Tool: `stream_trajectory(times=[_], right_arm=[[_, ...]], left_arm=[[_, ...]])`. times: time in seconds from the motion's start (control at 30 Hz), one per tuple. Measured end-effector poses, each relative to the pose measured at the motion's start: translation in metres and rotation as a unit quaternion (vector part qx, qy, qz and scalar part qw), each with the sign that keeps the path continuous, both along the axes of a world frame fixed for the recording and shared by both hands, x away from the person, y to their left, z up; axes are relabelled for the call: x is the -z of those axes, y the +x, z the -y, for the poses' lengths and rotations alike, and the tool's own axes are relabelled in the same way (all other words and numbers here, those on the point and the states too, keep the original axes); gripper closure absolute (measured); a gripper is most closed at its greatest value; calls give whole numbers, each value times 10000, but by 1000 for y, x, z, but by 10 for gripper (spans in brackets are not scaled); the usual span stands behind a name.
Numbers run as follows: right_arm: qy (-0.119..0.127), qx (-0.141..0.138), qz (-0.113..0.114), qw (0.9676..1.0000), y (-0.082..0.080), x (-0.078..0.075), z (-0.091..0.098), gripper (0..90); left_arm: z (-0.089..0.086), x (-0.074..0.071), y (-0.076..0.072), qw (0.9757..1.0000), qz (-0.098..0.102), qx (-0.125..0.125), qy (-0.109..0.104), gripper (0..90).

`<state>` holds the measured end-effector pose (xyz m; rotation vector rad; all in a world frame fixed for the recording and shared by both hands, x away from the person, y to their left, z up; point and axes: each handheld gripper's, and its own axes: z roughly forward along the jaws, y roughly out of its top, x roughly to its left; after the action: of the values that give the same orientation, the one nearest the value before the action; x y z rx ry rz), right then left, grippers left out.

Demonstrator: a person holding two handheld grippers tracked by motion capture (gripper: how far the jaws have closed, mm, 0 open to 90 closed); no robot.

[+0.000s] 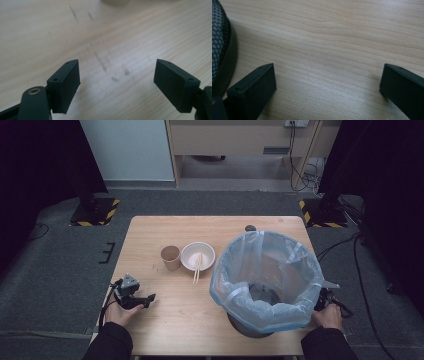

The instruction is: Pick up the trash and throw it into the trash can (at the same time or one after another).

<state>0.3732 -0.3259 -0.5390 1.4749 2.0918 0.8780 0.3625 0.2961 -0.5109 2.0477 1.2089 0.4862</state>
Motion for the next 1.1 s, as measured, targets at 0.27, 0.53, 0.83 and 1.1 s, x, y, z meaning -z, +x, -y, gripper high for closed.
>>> stream_trajectory(times=[0.27, 0.53, 0.83, 1.1], right_arm=[[-24, -178, 19, 9998, -3, 0, 4, 13], [-12, -194, 3, 9998, -4, 0, 4, 10], [-18, -197, 8, 9998, -4, 0, 4, 9], [-22, -198, 9, 9998, -4, 0, 4, 8]], left_arm=[[-5, -25, -5, 9973, 575, -388, -254, 210], [-13, -49, -7, 9907, 1047, -632, -601, 232], [-13, -76, -8, 9810, 1638, -609, -846, 244], [-17, -100, -5, 9715, 1974, -679, -1121, 263]])
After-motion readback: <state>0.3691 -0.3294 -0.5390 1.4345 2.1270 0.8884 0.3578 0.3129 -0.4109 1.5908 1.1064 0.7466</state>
